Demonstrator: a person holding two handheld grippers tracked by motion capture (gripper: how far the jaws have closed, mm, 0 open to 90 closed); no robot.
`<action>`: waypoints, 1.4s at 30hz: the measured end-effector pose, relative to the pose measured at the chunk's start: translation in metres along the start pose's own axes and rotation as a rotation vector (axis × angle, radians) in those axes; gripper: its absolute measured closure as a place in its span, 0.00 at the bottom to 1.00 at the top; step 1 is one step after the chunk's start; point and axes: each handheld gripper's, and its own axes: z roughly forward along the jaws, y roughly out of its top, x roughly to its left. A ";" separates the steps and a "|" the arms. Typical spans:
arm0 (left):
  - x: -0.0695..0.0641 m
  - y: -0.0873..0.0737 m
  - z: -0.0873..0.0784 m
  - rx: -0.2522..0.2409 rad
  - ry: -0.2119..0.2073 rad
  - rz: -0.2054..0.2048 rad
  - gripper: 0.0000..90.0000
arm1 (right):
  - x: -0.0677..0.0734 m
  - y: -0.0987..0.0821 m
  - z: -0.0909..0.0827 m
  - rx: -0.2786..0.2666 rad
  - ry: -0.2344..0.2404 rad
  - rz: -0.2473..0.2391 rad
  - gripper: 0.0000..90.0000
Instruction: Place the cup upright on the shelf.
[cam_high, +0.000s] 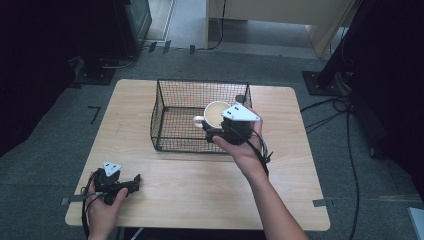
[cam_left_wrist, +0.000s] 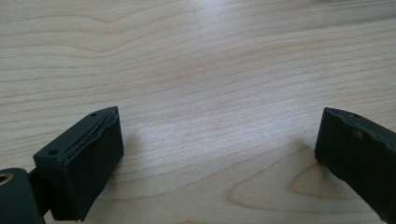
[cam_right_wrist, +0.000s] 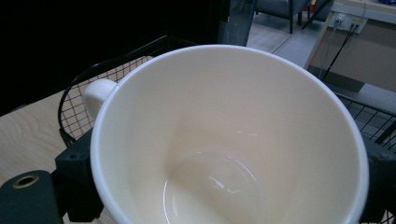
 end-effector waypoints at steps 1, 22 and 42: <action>0.000 0.000 0.000 -0.002 0.000 0.000 0.02 | -0.003 0.002 0.004 0.001 -0.010 -0.004 0.11; 0.000 0.000 0.000 -0.001 -0.002 0.001 0.02 | -0.021 0.011 0.068 0.050 -0.051 0.014 0.11; 0.000 0.000 0.000 -0.001 -0.004 0.005 0.02 | -0.040 -0.013 0.130 0.086 -0.018 0.000 0.11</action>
